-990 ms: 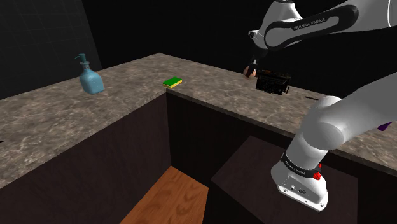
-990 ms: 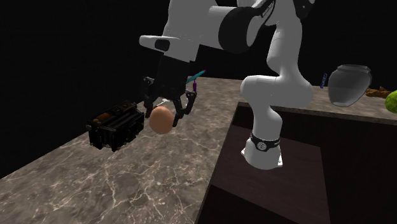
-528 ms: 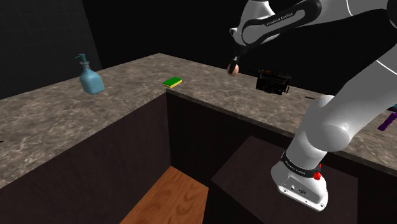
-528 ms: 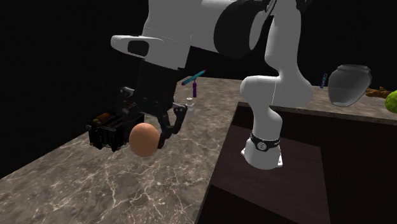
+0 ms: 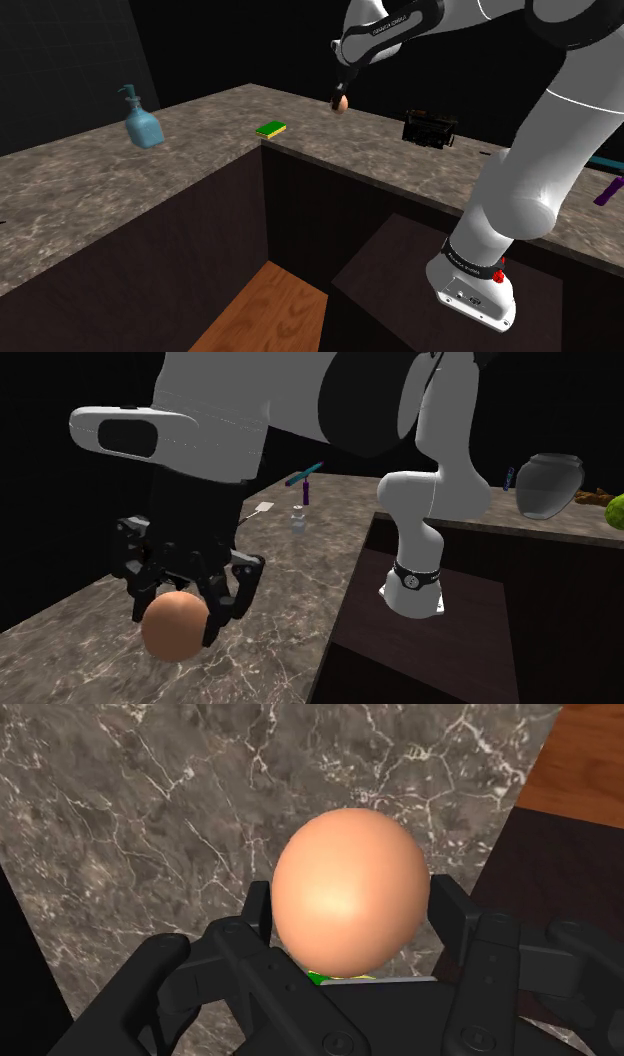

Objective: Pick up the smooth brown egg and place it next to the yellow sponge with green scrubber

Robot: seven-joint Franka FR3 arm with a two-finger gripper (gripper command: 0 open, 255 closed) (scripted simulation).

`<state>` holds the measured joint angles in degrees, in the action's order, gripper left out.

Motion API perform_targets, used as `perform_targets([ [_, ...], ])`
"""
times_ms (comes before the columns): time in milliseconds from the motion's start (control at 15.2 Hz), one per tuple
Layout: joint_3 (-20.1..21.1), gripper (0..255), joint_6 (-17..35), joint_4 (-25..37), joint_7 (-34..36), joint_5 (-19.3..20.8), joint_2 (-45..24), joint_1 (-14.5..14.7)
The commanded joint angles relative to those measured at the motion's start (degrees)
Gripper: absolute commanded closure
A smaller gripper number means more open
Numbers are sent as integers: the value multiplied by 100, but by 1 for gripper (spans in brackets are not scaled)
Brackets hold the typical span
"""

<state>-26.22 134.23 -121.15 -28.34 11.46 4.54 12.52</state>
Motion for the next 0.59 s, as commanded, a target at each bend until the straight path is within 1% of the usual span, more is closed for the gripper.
perform_targets([
  [0, 34, 255, -78, 496, -22, -247, -458, 79],
  [198, 99, 255, -235, 1237, -62, -574, -1104, 120],
  [462, 220, 255, -552, 2366, -95, -966, -1991, 79],
  [528, 275, 255, -734, 2924, -97, -1120, -2397, 36],
])
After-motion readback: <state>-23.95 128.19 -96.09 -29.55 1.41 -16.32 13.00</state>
